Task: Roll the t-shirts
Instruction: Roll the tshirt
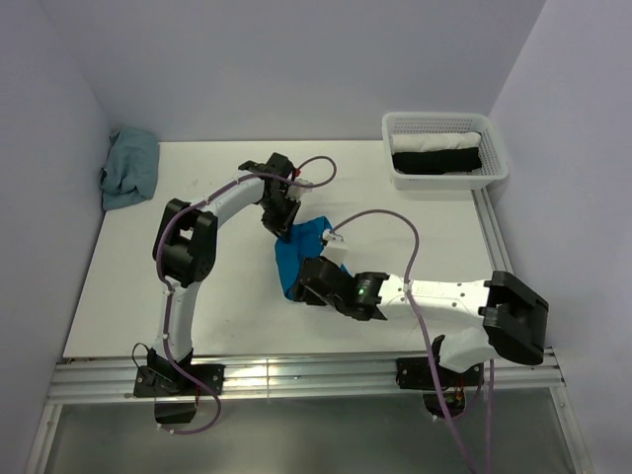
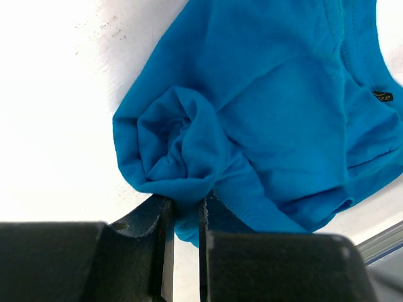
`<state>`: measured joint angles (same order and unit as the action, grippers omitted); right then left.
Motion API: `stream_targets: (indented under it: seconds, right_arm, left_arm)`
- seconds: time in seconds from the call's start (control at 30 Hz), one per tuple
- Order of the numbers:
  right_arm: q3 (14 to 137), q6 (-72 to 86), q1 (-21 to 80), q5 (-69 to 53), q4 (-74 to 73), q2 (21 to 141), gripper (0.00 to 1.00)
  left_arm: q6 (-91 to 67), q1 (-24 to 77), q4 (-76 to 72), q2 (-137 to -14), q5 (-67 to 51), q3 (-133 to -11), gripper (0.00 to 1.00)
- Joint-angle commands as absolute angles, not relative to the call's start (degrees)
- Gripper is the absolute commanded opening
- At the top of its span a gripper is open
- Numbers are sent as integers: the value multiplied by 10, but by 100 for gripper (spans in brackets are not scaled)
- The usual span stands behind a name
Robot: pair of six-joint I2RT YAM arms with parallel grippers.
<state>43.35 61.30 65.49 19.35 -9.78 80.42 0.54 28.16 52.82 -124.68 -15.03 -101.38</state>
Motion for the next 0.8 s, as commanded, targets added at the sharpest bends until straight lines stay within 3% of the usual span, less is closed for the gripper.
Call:
stream_targets:
  seconds: [0.0,0.23,0.5,0.77]
  right_arm:
    - [518,560,657,285,-158,776,55]
    - [669,470,650,362,-175,888,56]
    - [753,411,646,407,-152,1045,56]
    - [812,478,644,434,-274,1143,56]
  left_arm:
    - [31,279,526,-1265,-92,-1020,10]
    - [29,283,533,-1264,-95,-1027,11]
    - [27,288,539,-1269,-101,-1036,11]
    - [32,287,541,-1269,-106,-1043,20]
